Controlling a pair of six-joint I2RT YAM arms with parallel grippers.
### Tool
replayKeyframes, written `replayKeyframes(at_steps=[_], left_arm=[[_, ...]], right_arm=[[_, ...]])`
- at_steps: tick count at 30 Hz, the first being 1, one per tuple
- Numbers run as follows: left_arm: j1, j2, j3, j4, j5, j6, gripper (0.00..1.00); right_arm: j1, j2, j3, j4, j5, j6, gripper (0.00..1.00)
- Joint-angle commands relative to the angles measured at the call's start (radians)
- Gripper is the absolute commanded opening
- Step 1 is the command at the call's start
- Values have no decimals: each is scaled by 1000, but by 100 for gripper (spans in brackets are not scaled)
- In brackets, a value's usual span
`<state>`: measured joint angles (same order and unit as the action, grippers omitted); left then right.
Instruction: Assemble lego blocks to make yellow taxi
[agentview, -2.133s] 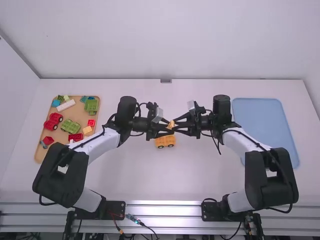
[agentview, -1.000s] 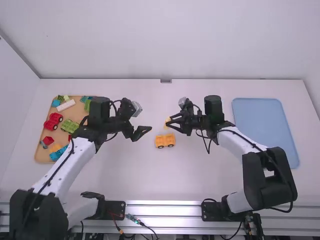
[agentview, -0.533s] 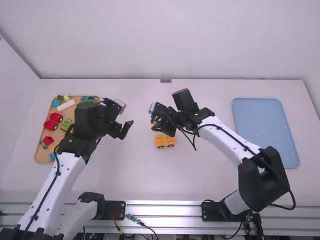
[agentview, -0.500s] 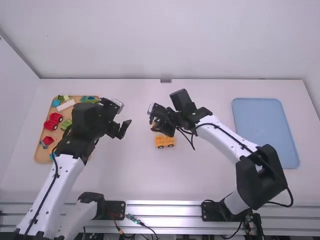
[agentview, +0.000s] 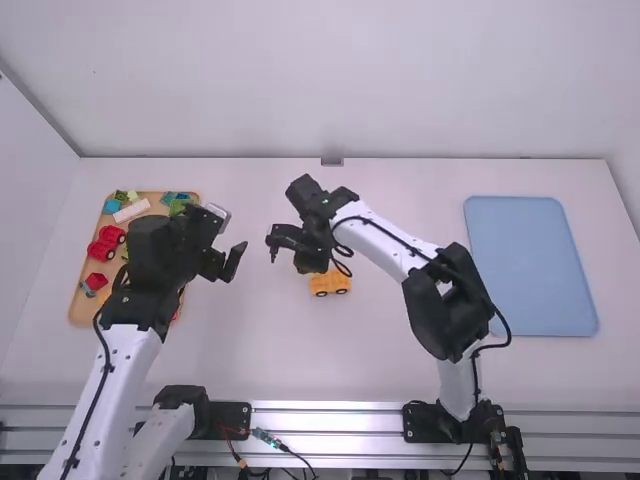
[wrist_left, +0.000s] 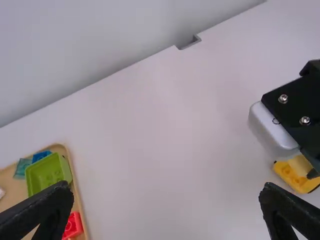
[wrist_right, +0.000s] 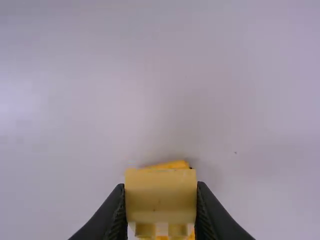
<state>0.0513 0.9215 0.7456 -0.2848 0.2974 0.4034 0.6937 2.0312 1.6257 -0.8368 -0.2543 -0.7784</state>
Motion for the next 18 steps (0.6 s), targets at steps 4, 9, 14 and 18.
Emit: replayKeyframes(at_steps=[4, 9, 14, 18], left_arm=[[18, 41, -85, 95, -17, -53, 99], [34, 52, -117, 141, 60, -45, 99], [27, 51, -119, 148, 68, -47, 99], [27, 52, -119, 143, 69, -47, 99]], right_arm=[[14, 42, 77, -49, 132, -48, 0], [-19, 42, 76, -104, 304, 23, 0], [-106, 42, 74, -213, 359, 36, 0], [-196, 42, 58, -251, 353, 46, 3]])
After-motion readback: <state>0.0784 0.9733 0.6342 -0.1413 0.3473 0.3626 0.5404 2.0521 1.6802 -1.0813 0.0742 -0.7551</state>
